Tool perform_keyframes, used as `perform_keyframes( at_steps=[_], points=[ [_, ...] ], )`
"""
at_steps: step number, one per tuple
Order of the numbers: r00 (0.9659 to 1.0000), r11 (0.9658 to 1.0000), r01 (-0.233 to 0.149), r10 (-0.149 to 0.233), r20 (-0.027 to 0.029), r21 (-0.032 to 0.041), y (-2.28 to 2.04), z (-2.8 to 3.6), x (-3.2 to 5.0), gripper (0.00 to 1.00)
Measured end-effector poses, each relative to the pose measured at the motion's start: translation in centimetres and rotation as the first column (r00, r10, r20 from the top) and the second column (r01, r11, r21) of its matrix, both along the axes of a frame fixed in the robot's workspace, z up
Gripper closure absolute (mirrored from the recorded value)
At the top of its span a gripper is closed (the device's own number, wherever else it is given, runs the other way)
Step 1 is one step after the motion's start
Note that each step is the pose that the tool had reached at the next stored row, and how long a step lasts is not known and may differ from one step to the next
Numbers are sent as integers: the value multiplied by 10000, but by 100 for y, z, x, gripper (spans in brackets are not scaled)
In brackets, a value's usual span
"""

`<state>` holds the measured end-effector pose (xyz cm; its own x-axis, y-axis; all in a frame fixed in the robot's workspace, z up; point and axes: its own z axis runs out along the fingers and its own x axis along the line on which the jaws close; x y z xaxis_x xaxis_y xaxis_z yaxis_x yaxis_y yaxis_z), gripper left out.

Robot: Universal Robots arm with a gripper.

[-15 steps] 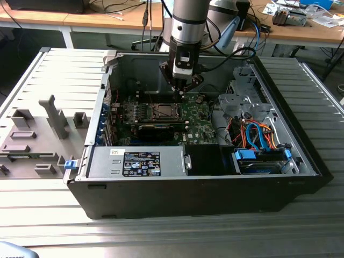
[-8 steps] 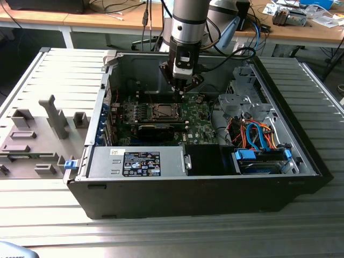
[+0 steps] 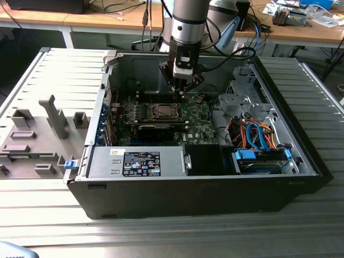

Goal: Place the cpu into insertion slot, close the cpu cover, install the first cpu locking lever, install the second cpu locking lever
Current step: 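Install the first cpu locking lever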

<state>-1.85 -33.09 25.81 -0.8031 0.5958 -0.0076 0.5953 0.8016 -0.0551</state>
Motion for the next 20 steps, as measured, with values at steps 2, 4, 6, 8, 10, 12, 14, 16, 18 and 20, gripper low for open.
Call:
perform_keyframes(
  at_steps=[2,4,6,8,10,12,14,16,18,20],
  points=[
    [10000,10000,-9,9,0,0,0,0,0,89],
    [10000,10000,-19,19,0,0,0,0,0,89],
    [10000,10000,-30,30,0,0,0,0,0,89],
    [10000,10000,-53,53,2,3,0,0,0,89],
    [10000,10000,-73,73,0,0,0,0,0,89],
    [10000,10000,-84,84,0,0,0,0,0,89],
    [9999,9999,-105,105,0,0,0,0,0,89],
    [9999,9999,-116,116,1,0,0,0,0,89],
    [9999,9999,-130,130,1,0,0,0,0,89],
    [9999,9999,-147,147,1,0,0,0,0,89]
  ],
)
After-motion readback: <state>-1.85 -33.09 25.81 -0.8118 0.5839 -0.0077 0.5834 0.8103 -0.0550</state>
